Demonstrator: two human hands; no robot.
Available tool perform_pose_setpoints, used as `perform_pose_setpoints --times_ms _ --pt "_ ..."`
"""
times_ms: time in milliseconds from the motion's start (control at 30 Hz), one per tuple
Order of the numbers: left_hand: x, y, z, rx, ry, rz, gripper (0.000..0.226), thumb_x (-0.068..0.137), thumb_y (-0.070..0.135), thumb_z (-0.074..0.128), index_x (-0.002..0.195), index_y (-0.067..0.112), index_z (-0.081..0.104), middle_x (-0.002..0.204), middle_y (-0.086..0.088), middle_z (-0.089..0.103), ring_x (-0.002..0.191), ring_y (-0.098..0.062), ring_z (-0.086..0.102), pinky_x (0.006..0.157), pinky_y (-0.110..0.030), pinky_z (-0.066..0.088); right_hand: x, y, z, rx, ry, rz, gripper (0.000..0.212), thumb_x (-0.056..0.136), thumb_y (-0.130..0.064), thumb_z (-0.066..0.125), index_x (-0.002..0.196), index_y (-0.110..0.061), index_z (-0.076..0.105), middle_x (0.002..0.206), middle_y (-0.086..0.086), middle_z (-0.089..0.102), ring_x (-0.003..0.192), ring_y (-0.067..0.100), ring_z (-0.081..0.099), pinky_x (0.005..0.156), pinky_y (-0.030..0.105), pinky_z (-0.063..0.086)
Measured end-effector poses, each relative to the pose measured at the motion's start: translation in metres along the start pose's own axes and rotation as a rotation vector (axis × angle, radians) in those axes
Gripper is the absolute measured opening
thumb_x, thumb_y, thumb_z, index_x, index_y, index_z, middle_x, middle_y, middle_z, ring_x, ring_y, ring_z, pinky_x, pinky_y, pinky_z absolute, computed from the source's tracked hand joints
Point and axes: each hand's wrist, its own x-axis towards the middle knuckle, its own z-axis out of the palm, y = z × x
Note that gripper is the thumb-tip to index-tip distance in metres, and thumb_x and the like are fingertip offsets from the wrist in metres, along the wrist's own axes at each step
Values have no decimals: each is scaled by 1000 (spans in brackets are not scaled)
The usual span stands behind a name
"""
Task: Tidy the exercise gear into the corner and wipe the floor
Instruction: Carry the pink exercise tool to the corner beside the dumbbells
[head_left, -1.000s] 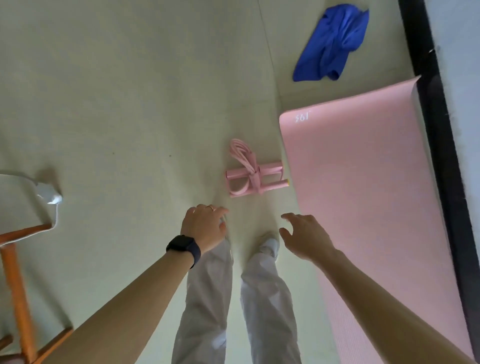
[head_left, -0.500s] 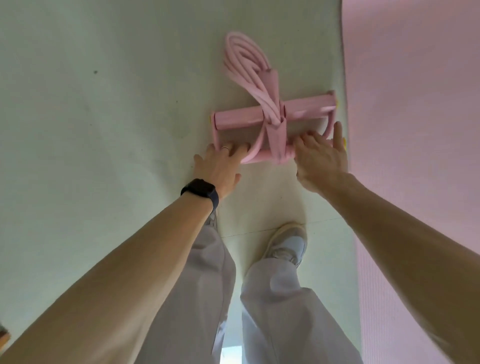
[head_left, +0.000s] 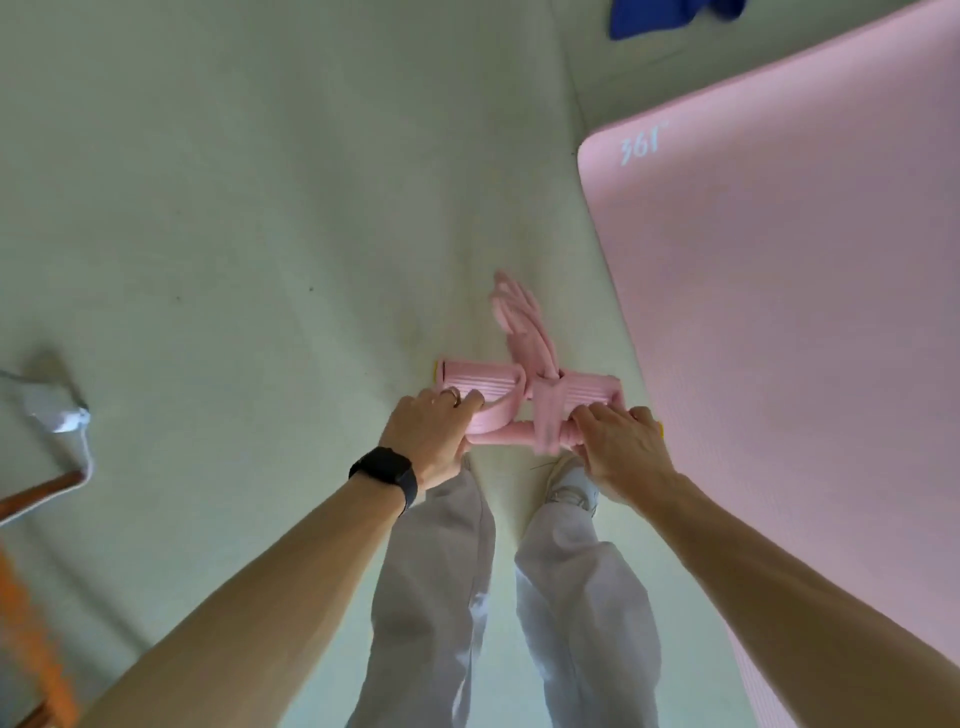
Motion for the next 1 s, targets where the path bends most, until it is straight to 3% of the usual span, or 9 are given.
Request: perform_pose_setpoints --times_ms 167,367,533,600,700,767,900,1000 --pt "-99 43 -117 115 56 132 60 92 28 59 143 29 27 122 -7 58 92 -30 61 71 -39 43 -122 -28 -89 135 68 94 14 95 -26 55 109 -22 56 108 -7 63 107 22 57 87 39 35" --pt "-177 106 -248 210 296 220 58 81 37 67 132 31 39 116 -2 63 88 -29 60 73 -39 45 -257 -48 -199 176 286 269 10 91 -16 55 100 -20 59 96 -3 63 99 26 58 80 40 36" --pt "-218 158 -322 314 506 545 52 67 37 79 112 17 61 103 0 71 113 -26 56 79 -40 38 -364 -57 -258 42 468 458 12 83 -17 64 92 -23 58 85 -6 62 86 26 60 70 37 29" --pt "-230 180 -350 330 528 688 55 62 33 85 107 14 60 100 -1 71 108 -26 62 81 -41 41 -403 -64 -270 19 516 549 14 81 -17 66 92 -23 58 86 -5 64 86 26 61 70 37 34" --pt "-253 222 -392 374 522 867 68 54 38 92 109 14 59 92 -3 72 90 -27 68 73 -37 49 -465 -82 -277 14 682 727 19 74 -12 73 87 -19 62 80 -3 63 79 28 61 68 37 39" --pt "-274 255 -414 414 500 977 75 56 44 92 116 14 58 95 -7 72 95 -30 68 68 -39 53 -507 -96 -275 37 836 862 22 69 -7 76 84 -17 64 76 0 62 76 30 61 67 38 39" --pt "-332 332 -433 413 499 1262 73 62 42 91 120 11 61 96 -7 67 101 -29 65 42 -37 53 -596 -134 -251 83 1048 1148 24 69 -3 74 85 -16 62 74 -1 59 74 31 58 70 40 37" --pt "-385 400 -425 458 509 1494 70 66 45 87 123 14 61 98 -2 67 116 -31 63 40 -35 50 -665 -168 -221 98 1111 1386 24 69 -5 76 83 -16 60 73 -1 62 75 31 59 72 40 39"
